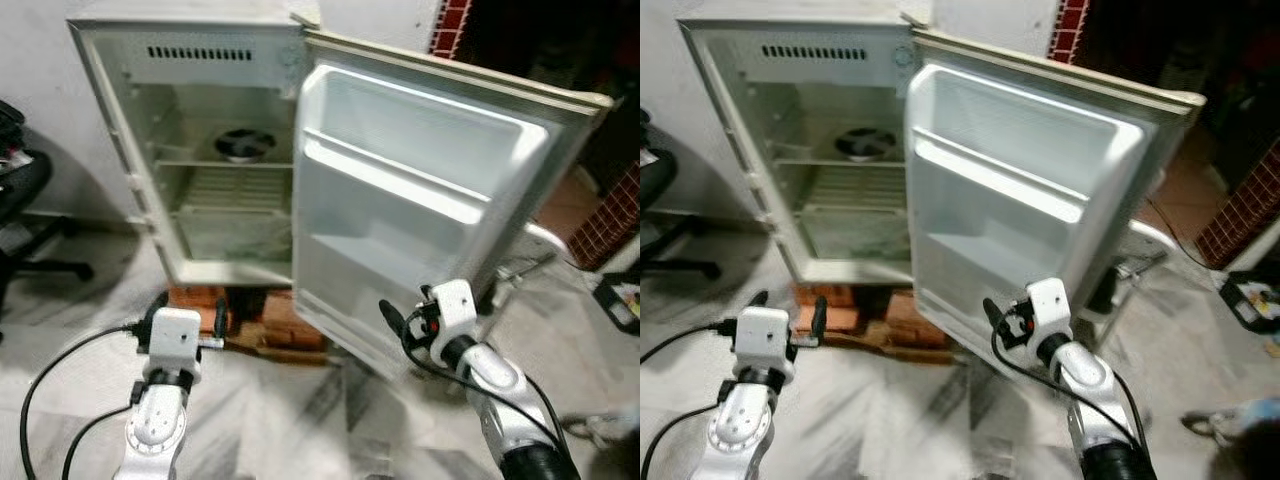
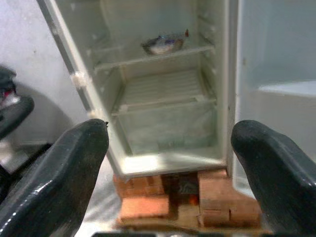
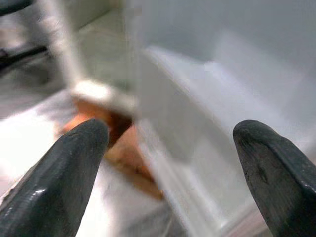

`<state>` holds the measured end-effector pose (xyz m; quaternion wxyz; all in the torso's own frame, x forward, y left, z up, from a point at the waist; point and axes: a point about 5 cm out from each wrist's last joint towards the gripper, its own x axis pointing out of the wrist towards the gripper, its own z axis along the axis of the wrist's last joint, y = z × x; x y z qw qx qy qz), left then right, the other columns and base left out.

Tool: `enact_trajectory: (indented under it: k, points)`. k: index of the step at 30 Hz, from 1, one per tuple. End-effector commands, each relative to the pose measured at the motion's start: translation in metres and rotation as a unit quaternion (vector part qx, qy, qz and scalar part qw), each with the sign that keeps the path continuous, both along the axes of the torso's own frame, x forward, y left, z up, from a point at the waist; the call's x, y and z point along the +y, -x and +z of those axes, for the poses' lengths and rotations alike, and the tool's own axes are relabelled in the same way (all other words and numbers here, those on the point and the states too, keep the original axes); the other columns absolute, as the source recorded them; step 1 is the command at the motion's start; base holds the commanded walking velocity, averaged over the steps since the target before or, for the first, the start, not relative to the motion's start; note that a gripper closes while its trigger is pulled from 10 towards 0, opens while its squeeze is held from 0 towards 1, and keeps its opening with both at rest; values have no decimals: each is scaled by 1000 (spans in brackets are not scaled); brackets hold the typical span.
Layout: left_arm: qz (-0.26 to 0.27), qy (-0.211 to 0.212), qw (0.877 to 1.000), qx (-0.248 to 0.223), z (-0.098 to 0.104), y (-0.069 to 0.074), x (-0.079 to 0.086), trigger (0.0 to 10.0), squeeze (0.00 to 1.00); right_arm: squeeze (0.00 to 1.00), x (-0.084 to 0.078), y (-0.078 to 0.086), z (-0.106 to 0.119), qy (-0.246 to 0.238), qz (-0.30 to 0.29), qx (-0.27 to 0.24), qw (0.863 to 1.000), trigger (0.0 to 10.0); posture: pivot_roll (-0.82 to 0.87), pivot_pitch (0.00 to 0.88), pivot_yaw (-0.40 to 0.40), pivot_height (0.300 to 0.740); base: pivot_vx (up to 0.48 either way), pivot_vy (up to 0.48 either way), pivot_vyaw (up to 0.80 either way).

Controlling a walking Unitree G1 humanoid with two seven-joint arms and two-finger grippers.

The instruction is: Restocking fridge

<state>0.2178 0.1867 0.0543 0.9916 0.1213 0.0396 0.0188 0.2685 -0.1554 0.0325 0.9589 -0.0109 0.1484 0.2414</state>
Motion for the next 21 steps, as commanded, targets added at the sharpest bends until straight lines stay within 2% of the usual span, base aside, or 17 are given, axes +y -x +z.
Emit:
enact_trajectory:
  k: [1, 5, 6, 8, 9, 12, 13, 15, 17, 21]
  points:
    - [0, -3, 1000, -8, 4, -3, 0, 10000, 0, 0, 6, -1, 2, 2, 40, 4, 999, 10000, 44, 28, -15, 740, 0, -480, 0]
    - [0, -2, 1000, -8, 4, -3, 0, 10000, 0, 0, 8, 2, 0, 4, 83, 20, 996, 10000, 44, 29, -15, 740, 0, -480, 0]
    - [0, -3, 1000, -7, 4, -3, -1, 10000, 0, 0, 7, 3, 0, 17, 98, 18, 995, 10000, 44, 30, -15, 740, 0, -364, 0]
    - [-1, -3, 1000, -7, 4, -3, -1, 10000, 0, 0, 7, 3, 0, 23, 100, 16, 995, 10000, 44, 32, -16, 740, 0, -364, 0]
    - [-1, -1, 1000, -5, 3, -4, -1, 10000, 0, 0, 4, -2, 1, 41, 84, 6, 996, 10000, 44, 36, -17, 740, 0, 0, 0]
    - [-2, -3, 1000, -5, 3, -4, 0, 10000, 0, 0, 1, -10, 4, 56, 56, -9, 997, 10000, 42, 39, -16, 740, 0, 0, 0]
    - [-2, -3, 1000, -4, 3, -4, 0, 10000, 0, 0, -3, -19, 10, 66, 18, -33, 997, 10000, 41, 40, -15, 740, 0, 0, 0]
    - [-1, -3, 1000, -4, 3, -5, 0, 10000, 0, 0, -5, -25, 14, 73, -15, -48, 996, 10000, 41, 41, -15, 740, 0, 0, 0]
    - [-1, -3, 1000, -4, 3, -5, 0, 10000, 0, 0, 0, -33, 21, 48, -27, -49, 997, 10000, 43, 41, -15, 740, 0, 0, 0]
    - [3, -5, 1000, -5, 3, -6, 0, 10000, 0, 0, 7, -38, 28, 36, -23, -64, 997, 10000, 47, 39, -17, 740, 0, 0, 0]
